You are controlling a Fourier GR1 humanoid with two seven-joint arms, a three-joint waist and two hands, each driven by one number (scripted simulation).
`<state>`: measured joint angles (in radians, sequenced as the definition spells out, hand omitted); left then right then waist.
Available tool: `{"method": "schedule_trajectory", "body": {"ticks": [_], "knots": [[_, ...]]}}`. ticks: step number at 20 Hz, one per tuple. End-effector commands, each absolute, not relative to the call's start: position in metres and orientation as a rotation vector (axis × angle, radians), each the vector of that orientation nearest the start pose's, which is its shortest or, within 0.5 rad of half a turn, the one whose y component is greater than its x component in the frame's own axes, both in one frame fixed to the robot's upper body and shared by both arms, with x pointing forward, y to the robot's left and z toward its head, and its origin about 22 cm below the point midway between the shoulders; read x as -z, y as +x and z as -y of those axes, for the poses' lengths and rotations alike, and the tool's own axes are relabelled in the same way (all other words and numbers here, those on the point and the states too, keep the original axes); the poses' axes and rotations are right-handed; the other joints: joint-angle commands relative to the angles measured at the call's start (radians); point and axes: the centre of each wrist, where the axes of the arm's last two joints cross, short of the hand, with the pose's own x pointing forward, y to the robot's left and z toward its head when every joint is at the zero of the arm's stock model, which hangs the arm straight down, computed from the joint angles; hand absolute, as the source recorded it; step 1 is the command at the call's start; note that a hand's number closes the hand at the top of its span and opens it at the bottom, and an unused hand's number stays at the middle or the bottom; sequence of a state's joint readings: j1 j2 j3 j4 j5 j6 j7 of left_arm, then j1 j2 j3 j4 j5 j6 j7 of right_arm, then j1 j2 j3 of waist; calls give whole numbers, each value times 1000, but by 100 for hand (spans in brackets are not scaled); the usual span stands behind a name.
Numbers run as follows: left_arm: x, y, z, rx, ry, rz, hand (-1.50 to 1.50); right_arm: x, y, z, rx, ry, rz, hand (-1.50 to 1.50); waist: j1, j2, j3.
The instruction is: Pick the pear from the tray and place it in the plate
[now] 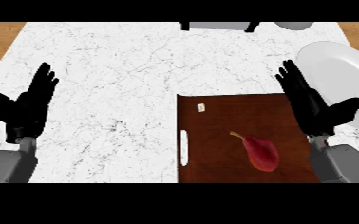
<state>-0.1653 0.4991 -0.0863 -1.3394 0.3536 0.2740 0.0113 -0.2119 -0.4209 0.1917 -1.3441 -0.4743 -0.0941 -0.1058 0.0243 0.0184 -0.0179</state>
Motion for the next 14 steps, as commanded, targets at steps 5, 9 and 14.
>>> {"method": "schedule_trajectory", "body": {"ticks": [5,9,14], "knots": [[-3,273,-298,41,255,1390,0,-66,291,190,-726,818,1522,150,45,-15,20],[16,263,-292,36,226,1286,0,-186,311,216,-1279,298,2031,150,-4,-70,14],[23,252,-261,47,216,1311,0,-34,287,254,-862,678,1784,150,5,-1,24]]}}
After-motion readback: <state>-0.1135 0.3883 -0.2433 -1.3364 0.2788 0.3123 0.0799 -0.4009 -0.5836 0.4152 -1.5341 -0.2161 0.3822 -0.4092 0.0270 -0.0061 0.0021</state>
